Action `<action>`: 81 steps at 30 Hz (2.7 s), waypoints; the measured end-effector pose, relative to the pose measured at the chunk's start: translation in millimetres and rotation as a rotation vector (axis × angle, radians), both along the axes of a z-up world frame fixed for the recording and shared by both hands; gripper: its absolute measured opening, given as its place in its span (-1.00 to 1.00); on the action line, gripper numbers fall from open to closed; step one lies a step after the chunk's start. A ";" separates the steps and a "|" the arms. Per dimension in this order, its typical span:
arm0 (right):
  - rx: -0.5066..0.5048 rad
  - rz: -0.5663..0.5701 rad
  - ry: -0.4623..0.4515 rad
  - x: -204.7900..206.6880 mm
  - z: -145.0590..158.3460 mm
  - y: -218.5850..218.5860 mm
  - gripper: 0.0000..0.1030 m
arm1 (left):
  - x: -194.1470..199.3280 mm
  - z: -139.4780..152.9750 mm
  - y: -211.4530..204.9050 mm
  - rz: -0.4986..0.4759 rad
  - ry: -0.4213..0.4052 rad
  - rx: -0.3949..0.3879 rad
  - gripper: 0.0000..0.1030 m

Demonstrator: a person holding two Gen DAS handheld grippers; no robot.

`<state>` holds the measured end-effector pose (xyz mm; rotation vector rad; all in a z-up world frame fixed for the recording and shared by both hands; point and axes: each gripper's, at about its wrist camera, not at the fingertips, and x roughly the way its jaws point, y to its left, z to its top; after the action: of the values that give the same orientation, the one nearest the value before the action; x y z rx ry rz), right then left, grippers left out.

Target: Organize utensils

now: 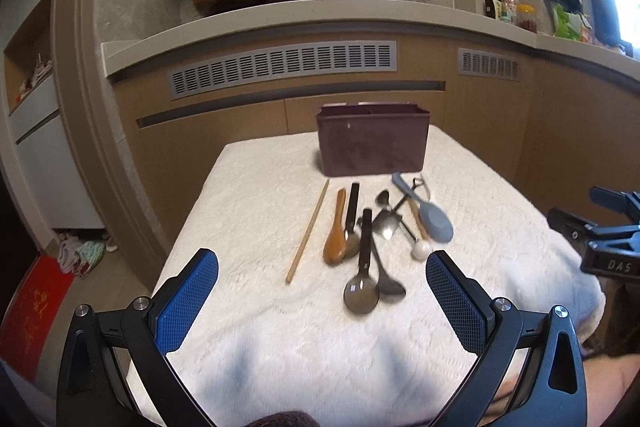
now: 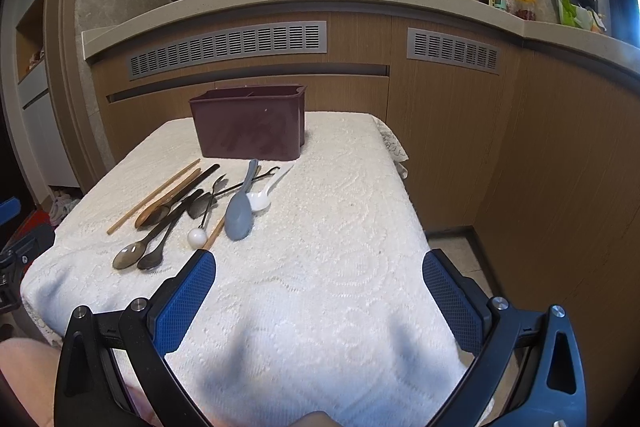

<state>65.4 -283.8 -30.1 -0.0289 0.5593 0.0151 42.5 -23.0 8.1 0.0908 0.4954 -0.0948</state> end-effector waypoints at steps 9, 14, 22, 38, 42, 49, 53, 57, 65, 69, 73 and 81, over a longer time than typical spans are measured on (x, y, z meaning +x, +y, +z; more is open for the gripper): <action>-0.113 0.036 0.028 55.5 1.7 15.3 1.00 | 72.0 8.6 9.1 0.011 0.045 -0.060 1.00; -0.151 0.070 0.079 93.2 -1.3 27.4 1.00 | 114.1 -6.0 24.1 0.041 0.165 -0.055 1.00; -0.230 0.094 0.099 126.4 -1.3 48.4 1.00 | 129.8 -41.5 26.3 -0.025 0.281 0.022 1.00; -0.068 0.414 0.264 95.6 -45.0 101.3 -0.21 | 115.1 -39.1 69.2 0.072 0.236 -0.171 1.00; -0.092 0.412 0.291 102.9 -52.7 114.4 -0.29 | 108.6 -37.5 77.6 0.125 0.188 -0.155 1.00; -0.176 0.441 0.288 103.0 -59.7 133.9 -0.61 | 101.1 -39.2 73.8 0.091 0.172 -0.140 0.99; -0.187 0.415 0.223 98.2 -39.0 123.0 -0.61 | 99.6 -44.2 59.1 0.006 0.251 -0.183 0.65; -0.112 0.353 0.139 98.9 -1.1 94.8 -0.61 | 103.0 -48.2 36.5 -0.084 0.294 -0.222 0.13; 0.018 0.270 0.080 103.0 32.3 50.5 -0.61 | 128.4 -66.4 22.8 -0.062 0.431 -0.267 -0.34; 0.037 0.273 0.071 97.4 30.5 47.8 -0.61 | 137.3 -77.3 23.2 -0.042 0.501 -0.295 -0.34; 0.051 0.266 0.066 98.5 29.4 47.8 -0.61 | 143.2 -83.2 15.0 -0.020 0.500 -0.267 -0.34; 0.036 0.266 0.055 95.2 28.3 50.5 -0.61 | 143.0 -62.5 19.4 0.006 0.334 -0.200 -0.47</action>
<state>160.6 -233.3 -1.8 -0.0674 0.6071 0.2853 185.5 -3.6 -54.4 -0.1250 0.8162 -0.1546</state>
